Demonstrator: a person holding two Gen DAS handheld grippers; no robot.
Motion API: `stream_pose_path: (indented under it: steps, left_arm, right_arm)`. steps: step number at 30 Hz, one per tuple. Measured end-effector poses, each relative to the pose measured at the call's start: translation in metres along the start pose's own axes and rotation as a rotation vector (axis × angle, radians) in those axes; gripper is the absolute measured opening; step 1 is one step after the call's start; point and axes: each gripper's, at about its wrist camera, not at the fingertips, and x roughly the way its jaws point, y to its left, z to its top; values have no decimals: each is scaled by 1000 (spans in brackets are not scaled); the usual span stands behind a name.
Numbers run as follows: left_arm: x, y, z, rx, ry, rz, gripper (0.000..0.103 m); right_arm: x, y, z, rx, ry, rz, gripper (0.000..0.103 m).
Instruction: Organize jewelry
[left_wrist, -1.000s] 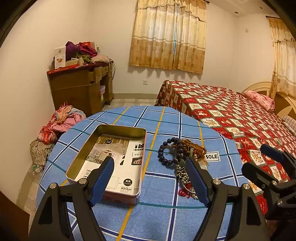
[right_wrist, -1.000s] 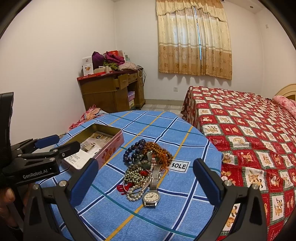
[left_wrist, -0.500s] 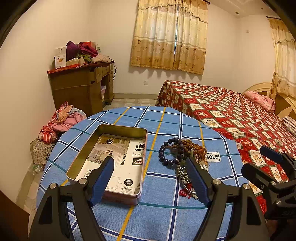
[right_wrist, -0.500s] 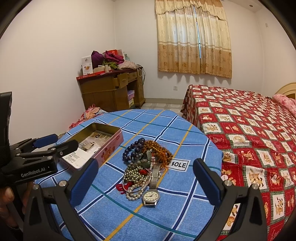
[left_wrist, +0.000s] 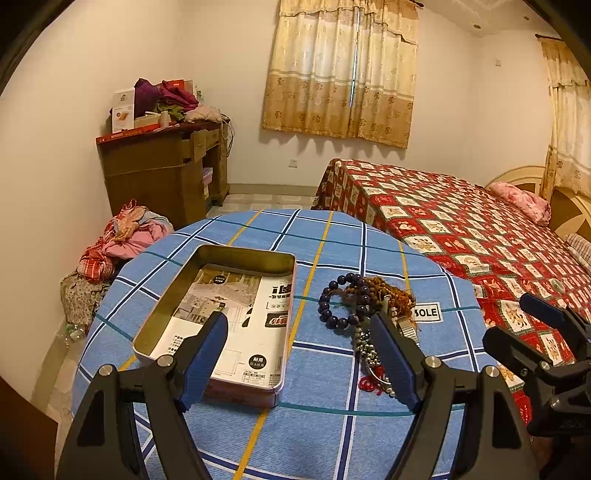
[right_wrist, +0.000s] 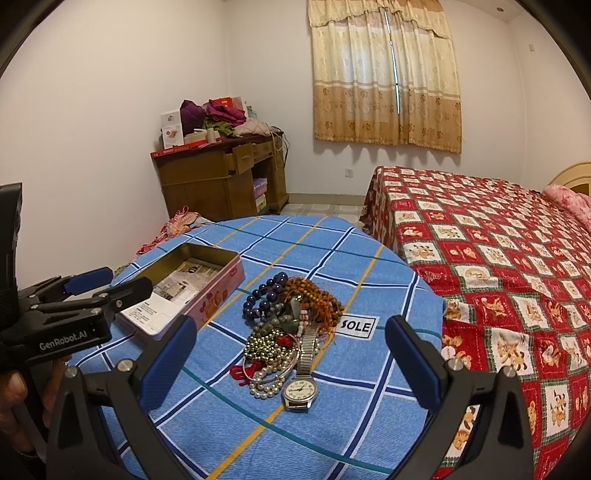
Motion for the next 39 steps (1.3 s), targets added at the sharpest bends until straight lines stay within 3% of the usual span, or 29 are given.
stream_pose_path:
  steps: [12, 23, 31, 35, 39]
  left_arm:
    - [5, -3, -2, 5, 13, 1, 79]
    - [25, -1, -13, 3, 72, 12, 79]
    - [49, -25, -25, 55, 133, -37, 79]
    - [63, -45, -30, 101, 170, -80, 59]
    - [78, -57, -35, 125, 212, -105, 52]
  right_arm:
    - [4, -3, -1, 8, 12, -1, 103]
    - [21, -21, -13, 26, 66, -31, 103]
    - [37, -42, -33, 56, 141, -56, 103]
    - [40, -47, -37, 67, 150, -59, 103]
    - [43, -47, -39, 73, 160, -49, 103]
